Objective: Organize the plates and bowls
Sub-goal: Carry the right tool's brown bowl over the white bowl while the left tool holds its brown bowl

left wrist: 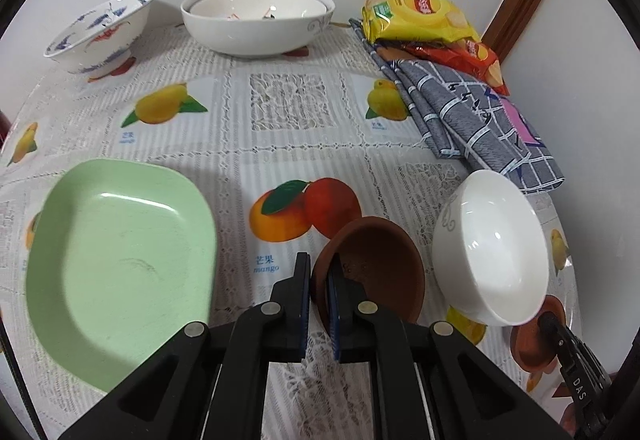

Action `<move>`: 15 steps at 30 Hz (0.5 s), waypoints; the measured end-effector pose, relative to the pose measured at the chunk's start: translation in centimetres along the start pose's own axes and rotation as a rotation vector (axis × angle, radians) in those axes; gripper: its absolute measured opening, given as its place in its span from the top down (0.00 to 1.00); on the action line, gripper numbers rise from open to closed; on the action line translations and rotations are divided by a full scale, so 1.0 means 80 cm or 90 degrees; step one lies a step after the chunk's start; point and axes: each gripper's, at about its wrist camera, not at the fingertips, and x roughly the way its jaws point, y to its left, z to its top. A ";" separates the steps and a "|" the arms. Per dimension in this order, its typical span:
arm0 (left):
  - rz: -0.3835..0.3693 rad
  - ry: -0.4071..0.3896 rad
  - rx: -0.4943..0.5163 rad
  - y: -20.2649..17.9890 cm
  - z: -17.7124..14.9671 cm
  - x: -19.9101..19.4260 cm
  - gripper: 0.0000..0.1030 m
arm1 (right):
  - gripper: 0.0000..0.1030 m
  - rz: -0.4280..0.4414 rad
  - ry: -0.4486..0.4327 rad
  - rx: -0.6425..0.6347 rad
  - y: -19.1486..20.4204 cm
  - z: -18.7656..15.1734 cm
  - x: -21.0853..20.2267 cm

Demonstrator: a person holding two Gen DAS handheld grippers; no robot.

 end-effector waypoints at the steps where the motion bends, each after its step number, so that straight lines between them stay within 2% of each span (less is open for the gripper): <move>1: 0.000 -0.002 0.001 0.000 0.000 -0.004 0.92 | 0.91 -0.001 -0.002 0.002 0.000 0.001 -0.004; 7: -0.004 -0.022 0.012 -0.005 0.002 -0.039 0.92 | 0.91 -0.011 -0.019 0.008 0.006 0.009 -0.038; 15: -0.017 -0.049 0.024 -0.019 0.004 -0.080 0.92 | 0.91 0.005 -0.060 0.008 0.022 0.025 -0.081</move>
